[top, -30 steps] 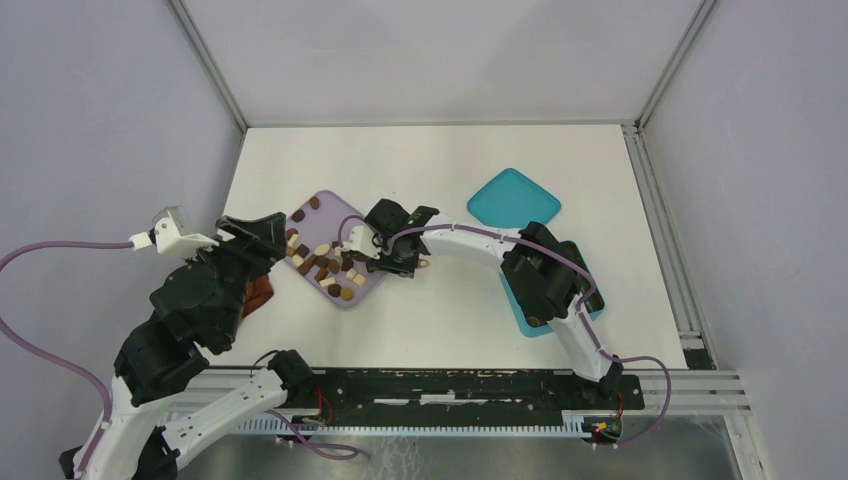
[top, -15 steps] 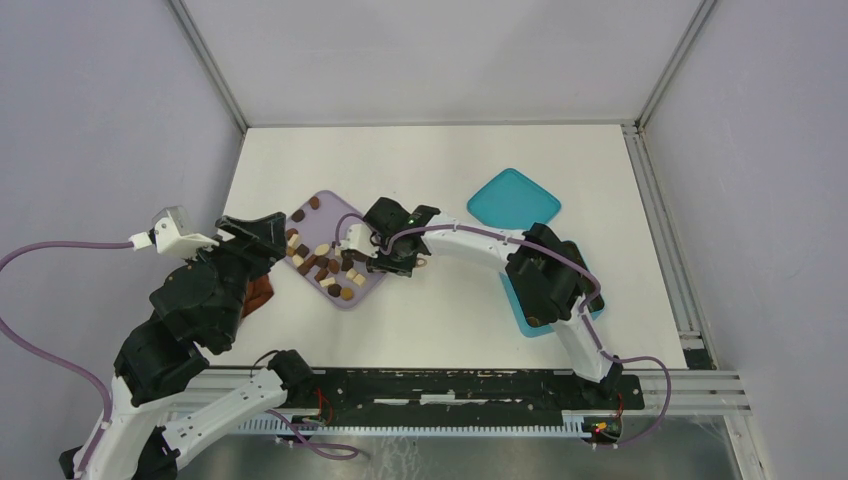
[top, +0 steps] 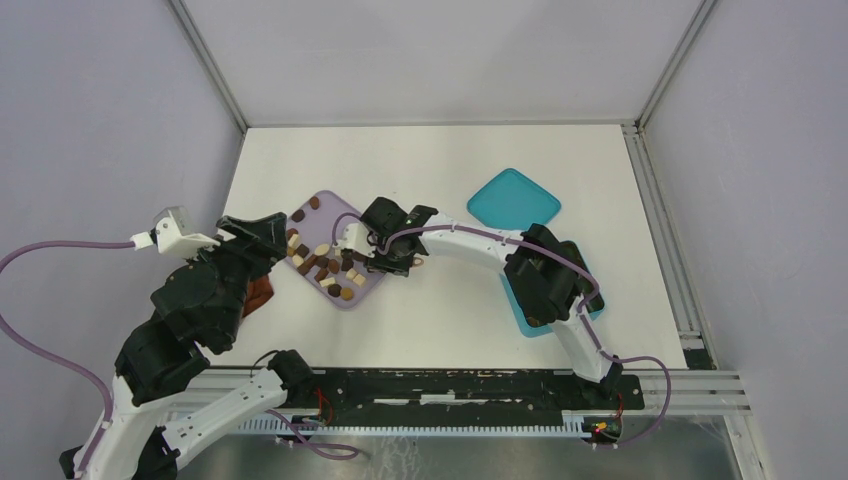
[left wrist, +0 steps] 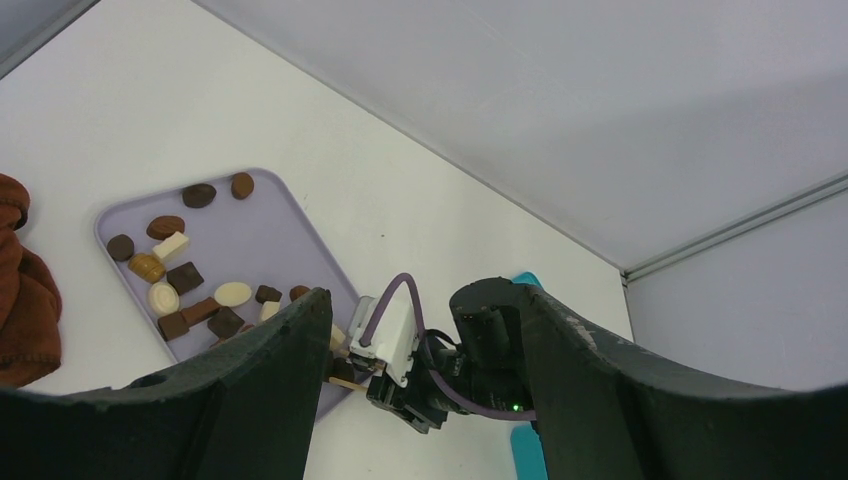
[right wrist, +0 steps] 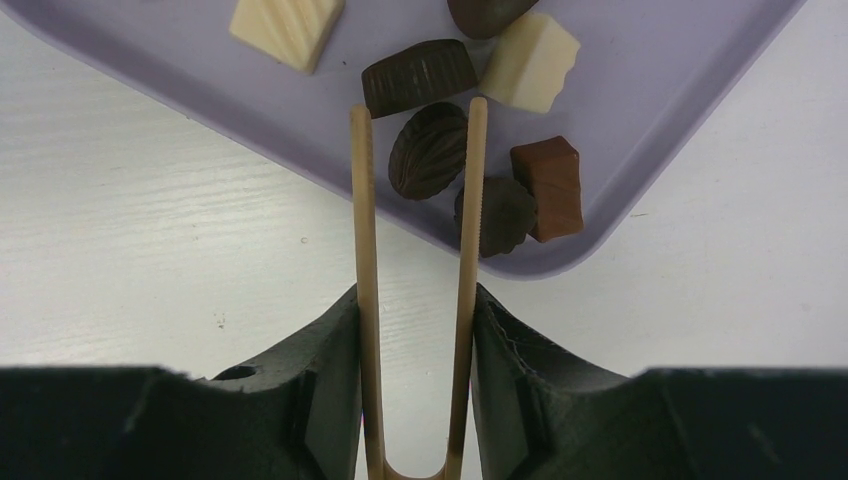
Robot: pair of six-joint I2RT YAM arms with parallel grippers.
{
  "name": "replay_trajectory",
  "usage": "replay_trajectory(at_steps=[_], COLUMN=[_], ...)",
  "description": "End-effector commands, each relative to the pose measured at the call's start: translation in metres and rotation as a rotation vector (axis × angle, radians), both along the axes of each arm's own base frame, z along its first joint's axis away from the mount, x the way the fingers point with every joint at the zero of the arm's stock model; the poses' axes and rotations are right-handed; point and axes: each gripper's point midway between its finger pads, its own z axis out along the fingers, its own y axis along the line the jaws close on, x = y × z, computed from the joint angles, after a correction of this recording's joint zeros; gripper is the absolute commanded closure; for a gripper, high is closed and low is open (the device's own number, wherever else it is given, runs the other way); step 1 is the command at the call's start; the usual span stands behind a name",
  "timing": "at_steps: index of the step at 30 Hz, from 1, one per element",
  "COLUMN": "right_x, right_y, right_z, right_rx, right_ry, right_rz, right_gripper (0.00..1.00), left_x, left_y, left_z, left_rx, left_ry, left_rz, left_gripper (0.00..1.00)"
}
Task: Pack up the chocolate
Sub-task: Pick up the fake chocolate from the plate.
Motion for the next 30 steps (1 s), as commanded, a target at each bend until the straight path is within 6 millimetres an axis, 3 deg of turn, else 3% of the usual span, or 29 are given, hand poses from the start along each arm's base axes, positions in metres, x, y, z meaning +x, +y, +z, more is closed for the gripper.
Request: replay_trajectory(at_steps=[1, 30], right_x=[0.006, 0.012], right_y=[0.013, 0.021], right_z=[0.010, -0.010], right_rx=[0.035, 0.020], right_ry=[-0.022, -0.015], right_rz=[-0.008, -0.013], right_gripper=[0.56, 0.55], left_x=[0.003, 0.003], left_y=[-0.002, -0.003], left_z=[0.006, 0.007], left_rx=[-0.037, -0.042], left_ry=[-0.019, -0.019], left_rz=[0.011, 0.009], left_gripper=[0.25, 0.26])
